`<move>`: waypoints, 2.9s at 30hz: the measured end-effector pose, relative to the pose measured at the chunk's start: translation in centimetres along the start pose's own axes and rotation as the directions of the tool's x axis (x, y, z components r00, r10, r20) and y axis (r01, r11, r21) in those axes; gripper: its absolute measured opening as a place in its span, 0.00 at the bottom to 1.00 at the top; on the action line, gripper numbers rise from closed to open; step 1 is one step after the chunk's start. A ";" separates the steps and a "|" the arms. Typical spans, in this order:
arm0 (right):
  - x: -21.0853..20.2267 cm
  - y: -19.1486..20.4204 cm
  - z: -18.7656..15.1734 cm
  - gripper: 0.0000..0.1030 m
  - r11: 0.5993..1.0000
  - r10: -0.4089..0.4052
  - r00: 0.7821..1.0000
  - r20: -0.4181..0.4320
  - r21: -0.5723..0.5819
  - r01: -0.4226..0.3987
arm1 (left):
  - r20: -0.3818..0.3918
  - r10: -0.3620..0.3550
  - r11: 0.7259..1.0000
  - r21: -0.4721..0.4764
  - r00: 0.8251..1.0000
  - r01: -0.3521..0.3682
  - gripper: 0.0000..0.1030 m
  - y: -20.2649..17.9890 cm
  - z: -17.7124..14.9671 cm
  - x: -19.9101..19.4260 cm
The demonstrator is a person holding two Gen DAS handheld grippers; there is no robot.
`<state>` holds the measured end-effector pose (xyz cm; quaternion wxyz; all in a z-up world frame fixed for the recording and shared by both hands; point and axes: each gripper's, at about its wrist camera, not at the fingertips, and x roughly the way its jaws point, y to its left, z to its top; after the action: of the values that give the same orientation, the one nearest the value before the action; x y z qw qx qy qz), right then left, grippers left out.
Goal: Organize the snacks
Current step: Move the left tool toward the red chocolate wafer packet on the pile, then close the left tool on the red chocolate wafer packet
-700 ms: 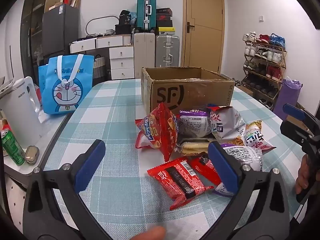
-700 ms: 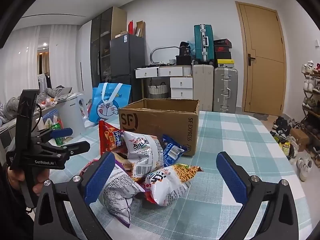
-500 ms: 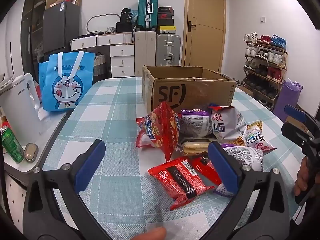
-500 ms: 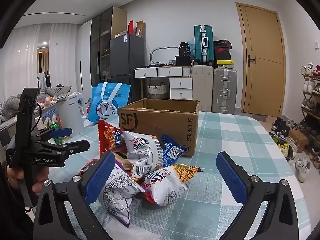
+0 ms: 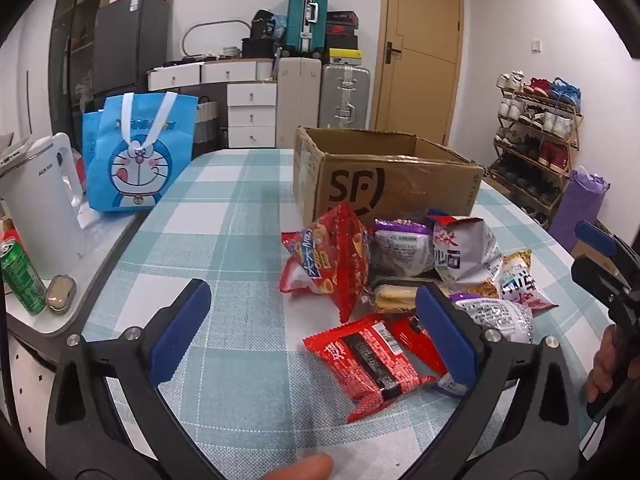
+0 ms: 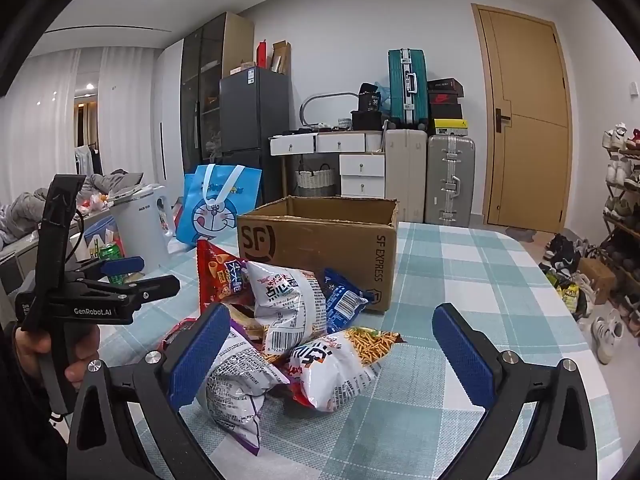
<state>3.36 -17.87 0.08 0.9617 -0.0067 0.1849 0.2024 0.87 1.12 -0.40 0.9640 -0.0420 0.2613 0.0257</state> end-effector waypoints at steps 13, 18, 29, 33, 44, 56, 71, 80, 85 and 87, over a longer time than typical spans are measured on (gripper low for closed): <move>0.2 0.0 -0.1 1.00 1.000 -0.007 1.000 -0.004 -0.001 0.007 | 0.005 0.011 1.000 0.005 1.000 -0.011 0.99 -0.1 0.1 0.0; 0.3 -0.1 -0.1 1.00 1.000 -0.007 1.000 -0.006 0.005 0.007 | 0.006 0.011 1.000 0.005 1.000 -0.011 0.99 -0.1 0.0 0.0; 0.3 -0.2 -0.1 1.00 1.000 -0.023 1.000 -0.012 0.006 0.023 | 0.004 0.010 1.000 0.004 1.000 -0.010 0.99 0.0 0.1 0.0; 0.3 -0.2 -0.1 1.00 1.000 -0.027 1.000 -0.012 0.008 0.028 | 0.007 0.011 1.000 0.004 1.000 -0.011 0.99 -0.1 0.0 -0.1; 0.4 -0.2 -0.1 1.00 0.999 -0.035 0.999 -0.016 0.008 0.035 | 0.008 0.012 1.000 0.008 1.000 -0.012 0.99 -0.3 0.1 -0.2; 1.7 -0.8 -0.1 1.00 0.997 -0.066 0.994 -0.086 0.036 0.069 | -0.013 0.002 1.000 0.012 1.000 -0.002 0.99 -0.3 0.0 0.0; 3.6 -2.4 -0.9 1.00 0.990 -0.076 0.966 -0.249 0.093 0.102 | -0.193 0.002 0.996 0.086 0.981 0.015 0.99 -1.0 -0.4 1.9; 4.5 -2.9 -1.7 1.00 0.986 -0.050 0.948 -0.315 0.134 0.097 | -0.302 -0.056 0.997 0.026 0.952 0.067 0.99 -0.8 -2.1 4.2; 5.6 -3.6 -1.8 1.00 0.977 -0.019 0.936 -0.350 0.191 0.091 | -0.335 -0.067 0.998 -0.004 0.940 0.070 0.99 -0.3 -2.2 5.4; 6.2 -3.8 -1.8 1.00 0.972 0.005 0.930 -0.366 0.219 0.081 | -0.349 -0.076 0.997 -0.014 0.934 0.076 0.99 -0.2 -2.2 5.9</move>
<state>9.49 -19.09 -4.06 0.9087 0.0636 0.3820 0.1562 4.84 0.91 -5.25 0.9025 -0.0562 0.4265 -0.0196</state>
